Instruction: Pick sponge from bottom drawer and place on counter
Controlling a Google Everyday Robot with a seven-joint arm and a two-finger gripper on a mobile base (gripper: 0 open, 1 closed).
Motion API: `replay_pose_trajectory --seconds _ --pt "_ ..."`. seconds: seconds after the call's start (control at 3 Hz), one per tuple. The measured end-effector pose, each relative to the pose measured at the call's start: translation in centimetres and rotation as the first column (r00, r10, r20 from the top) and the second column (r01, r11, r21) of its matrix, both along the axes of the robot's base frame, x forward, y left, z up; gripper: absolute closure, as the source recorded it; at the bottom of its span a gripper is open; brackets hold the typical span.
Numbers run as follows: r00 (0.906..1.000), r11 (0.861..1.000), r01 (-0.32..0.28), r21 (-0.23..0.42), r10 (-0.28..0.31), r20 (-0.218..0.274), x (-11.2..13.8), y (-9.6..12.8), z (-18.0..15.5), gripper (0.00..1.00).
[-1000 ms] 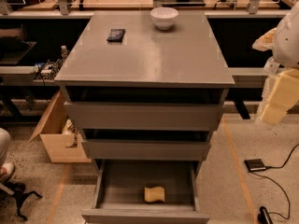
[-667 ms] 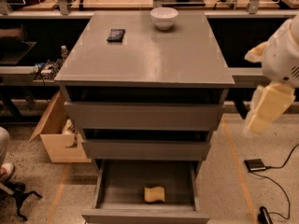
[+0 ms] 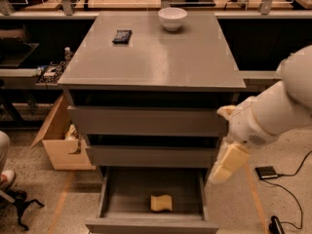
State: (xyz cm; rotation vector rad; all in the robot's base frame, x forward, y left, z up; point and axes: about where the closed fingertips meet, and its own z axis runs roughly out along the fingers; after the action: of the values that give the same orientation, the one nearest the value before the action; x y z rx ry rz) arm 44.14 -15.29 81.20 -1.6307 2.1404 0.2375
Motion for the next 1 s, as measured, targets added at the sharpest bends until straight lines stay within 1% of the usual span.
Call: replay_pose_trajectory --seconds 0.33,0.67,1.0 --pt "0.9949 0.997 0.002 0.078 0.006 -0.101 -0.4 2.2 -8.0 0.0" --pt "0.9949 0.997 0.002 0.078 0.006 -0.101 -0.4 2.2 -8.0 0.0" --pt "0.9943 0.997 0.001 0.076 0.007 -0.107 0.2 1.8 -10.8 0.0"
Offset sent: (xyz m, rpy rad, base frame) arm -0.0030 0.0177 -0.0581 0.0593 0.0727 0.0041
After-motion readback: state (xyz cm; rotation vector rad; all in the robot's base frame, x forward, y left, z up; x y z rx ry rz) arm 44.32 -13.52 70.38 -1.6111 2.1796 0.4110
